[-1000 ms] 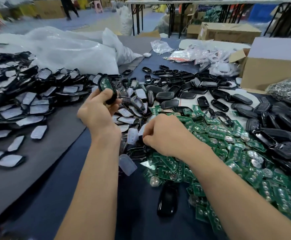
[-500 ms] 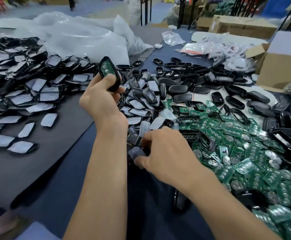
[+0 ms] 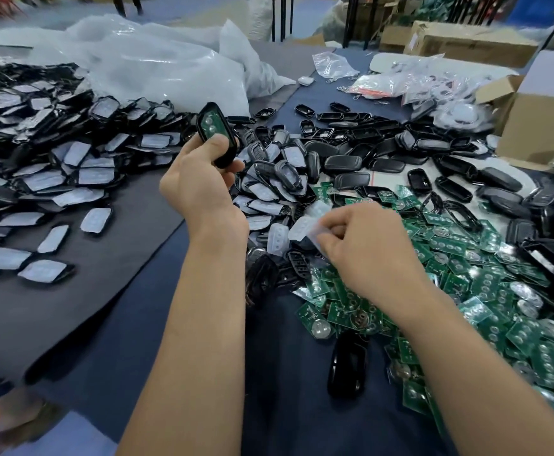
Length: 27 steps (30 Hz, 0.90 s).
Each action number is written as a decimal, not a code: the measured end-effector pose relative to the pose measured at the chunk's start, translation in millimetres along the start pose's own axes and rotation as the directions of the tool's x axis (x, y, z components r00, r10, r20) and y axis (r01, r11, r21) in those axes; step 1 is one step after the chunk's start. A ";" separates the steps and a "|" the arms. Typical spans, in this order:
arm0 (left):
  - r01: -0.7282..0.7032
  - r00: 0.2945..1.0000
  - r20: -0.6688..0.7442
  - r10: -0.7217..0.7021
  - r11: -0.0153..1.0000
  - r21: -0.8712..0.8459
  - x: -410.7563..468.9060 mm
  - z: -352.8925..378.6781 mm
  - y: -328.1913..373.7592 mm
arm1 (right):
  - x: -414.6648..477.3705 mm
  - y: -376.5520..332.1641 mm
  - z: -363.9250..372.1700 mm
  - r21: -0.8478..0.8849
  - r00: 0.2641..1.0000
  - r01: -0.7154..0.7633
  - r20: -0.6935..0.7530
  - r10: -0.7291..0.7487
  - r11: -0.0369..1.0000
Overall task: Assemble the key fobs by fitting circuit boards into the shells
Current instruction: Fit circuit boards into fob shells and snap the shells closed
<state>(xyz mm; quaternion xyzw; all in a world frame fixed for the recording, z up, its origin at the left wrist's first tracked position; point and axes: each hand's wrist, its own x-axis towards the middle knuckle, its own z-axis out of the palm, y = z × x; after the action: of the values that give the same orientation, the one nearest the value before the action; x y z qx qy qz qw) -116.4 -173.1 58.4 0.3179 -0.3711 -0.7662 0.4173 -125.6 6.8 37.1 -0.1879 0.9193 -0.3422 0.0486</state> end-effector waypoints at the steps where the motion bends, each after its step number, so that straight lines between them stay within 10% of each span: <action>1: 0.001 1.000 0.000 -0.001 1.000 0.004 0.6 0.0 -0.3 | -0.3 -1.1 -0.6 0.002 0.997 -0.001 -0.078 0.001 1.000; 9: 0.017 1.000 -0.007 -0.017 1.000 0.019 -0.2 0.8 -3.6 | 0.7 -4.6 -0.7 -0.087 0.992 -0.028 -0.125 0.017 0.996; 13: 0.023 1.000 -0.008 -0.023 0.999 0.024 -0.1 1.5 -5.3 | 0.4 -0.8 2.4 0.183 0.998 -0.024 0.054 0.015 0.983; 17: 0.030 1.000 0.000 -0.030 0.999 0.027 3.0 1.3 -5.6 | -3.8 -5.7 11.0 0.011 0.937 0.117 0.331 -0.114 0.993; 27: 0.047 0.999 -0.001 -0.047 0.999 0.010 6.2 1.9 -7.9 | -2.5 12.4 -7.8 0.195 1.000 0.003 -0.021 0.001 0.981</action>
<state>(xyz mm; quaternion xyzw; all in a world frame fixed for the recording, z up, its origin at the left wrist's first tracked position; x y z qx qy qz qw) -123.9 -174.9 51.6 0.3290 -0.3672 -0.7737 0.3978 -128.8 21.2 34.9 -0.1789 0.8817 -0.4328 0.0570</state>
